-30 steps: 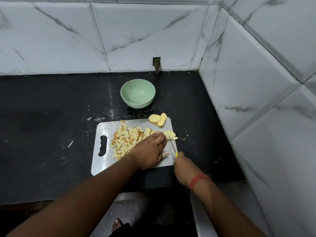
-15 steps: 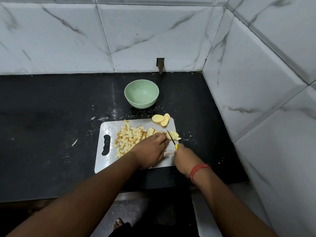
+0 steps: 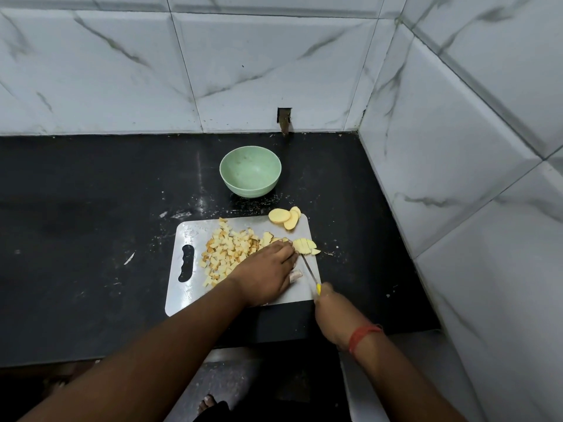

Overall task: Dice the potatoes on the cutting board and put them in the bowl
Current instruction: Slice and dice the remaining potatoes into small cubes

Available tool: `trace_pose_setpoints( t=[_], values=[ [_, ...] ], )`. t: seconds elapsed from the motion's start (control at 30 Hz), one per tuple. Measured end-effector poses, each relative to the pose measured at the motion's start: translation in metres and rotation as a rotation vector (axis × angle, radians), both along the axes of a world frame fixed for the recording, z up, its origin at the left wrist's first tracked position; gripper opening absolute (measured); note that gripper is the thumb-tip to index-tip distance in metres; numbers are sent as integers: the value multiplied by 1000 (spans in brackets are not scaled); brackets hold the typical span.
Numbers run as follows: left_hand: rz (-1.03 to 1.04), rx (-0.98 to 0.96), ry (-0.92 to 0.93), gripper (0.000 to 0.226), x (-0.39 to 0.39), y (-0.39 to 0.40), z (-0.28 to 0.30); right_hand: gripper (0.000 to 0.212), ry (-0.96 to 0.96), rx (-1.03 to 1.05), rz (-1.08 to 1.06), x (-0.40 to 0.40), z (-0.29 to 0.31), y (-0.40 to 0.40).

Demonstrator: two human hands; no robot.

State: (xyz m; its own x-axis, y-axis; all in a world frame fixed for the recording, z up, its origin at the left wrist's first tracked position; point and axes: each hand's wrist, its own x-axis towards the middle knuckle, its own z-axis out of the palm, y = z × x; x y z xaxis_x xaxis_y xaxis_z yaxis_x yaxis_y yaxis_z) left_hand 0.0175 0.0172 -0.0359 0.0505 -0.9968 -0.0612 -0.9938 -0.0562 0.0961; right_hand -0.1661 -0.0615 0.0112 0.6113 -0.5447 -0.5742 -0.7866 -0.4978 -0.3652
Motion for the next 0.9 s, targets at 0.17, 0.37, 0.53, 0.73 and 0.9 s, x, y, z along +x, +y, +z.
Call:
trace_pose_setpoints(
  t=[0.17,0.37,0.53,0.73,0.9],
  values=[
    [23,-77,9,71,-2,0,6,12,-127,112,-140,-23,14,-11],
    [-36,-175,5,61,-20,-27,8,19,-389,291,-443,-23,22,-34],
    [11,-59,-99,69,-23,-30,-2,19,-416,337,-455,-21,22,-35],
    [51,-128,-158,52,-5,-13,-6,15,-390,366,-412,-23,17,-37],
    [116,-165,-137,54,-2,-6,-2,17,-402,361,-407,-19,16,-42]
  ],
)
